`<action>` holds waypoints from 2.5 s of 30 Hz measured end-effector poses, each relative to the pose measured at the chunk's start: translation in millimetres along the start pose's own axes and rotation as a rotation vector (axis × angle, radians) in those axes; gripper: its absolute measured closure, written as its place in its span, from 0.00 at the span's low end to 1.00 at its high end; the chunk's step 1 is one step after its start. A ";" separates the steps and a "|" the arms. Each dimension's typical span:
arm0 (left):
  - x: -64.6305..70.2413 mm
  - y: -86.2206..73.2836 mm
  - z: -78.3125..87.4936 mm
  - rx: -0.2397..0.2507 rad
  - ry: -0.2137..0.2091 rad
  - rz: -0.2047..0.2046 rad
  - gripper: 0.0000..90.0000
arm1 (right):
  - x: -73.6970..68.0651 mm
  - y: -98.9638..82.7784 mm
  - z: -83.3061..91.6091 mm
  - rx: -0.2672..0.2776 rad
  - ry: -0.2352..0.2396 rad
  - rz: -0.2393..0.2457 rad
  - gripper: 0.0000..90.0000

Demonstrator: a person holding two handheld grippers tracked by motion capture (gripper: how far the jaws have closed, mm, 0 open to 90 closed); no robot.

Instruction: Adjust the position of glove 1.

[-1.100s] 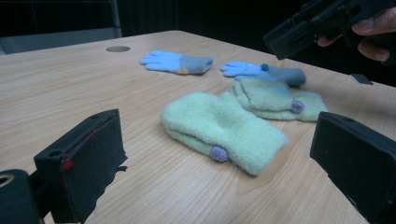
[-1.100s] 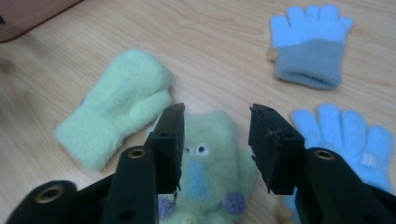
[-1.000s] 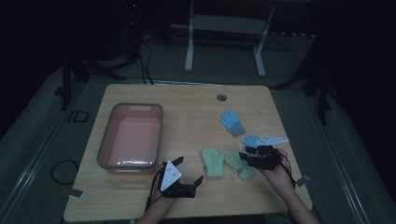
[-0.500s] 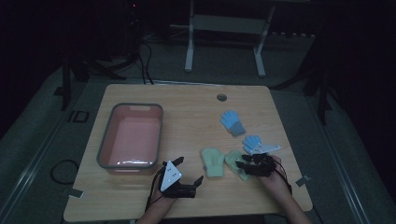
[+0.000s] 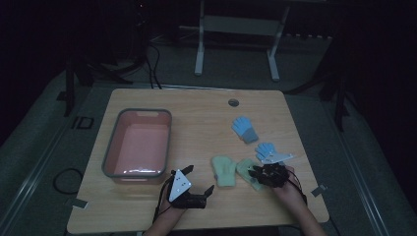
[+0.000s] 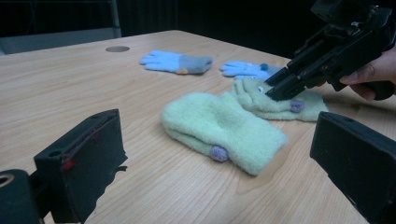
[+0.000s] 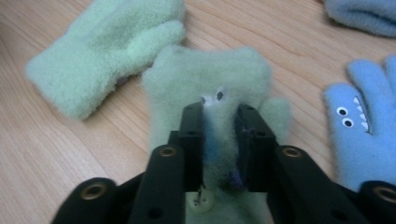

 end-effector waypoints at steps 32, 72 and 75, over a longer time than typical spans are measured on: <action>1.0 -0.2 0.0 0.002 0.000 -0.010 0.04 | -22.3 51.1 51.9 0.149 -0.325 -0.359 0.92; 1.4 -0.2 -0.1 0.000 -0.002 -0.011 0.04 | -8.2 16.6 13.4 0.036 -0.287 -0.349 0.66; 2.0 -0.3 0.0 0.001 0.001 -0.015 0.04 | -5.1 19.1 19.1 0.039 -0.251 -0.289 0.65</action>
Point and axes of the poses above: each handheld gripper's, and its own axes: z roughly backward along the jaws, y roughly out of its top, x roughly to its right, the point moved 2 cm from there along -z, roughly forward along the jaws, and after that the axes turned 10 degrees about z, right-handed, at the moved point
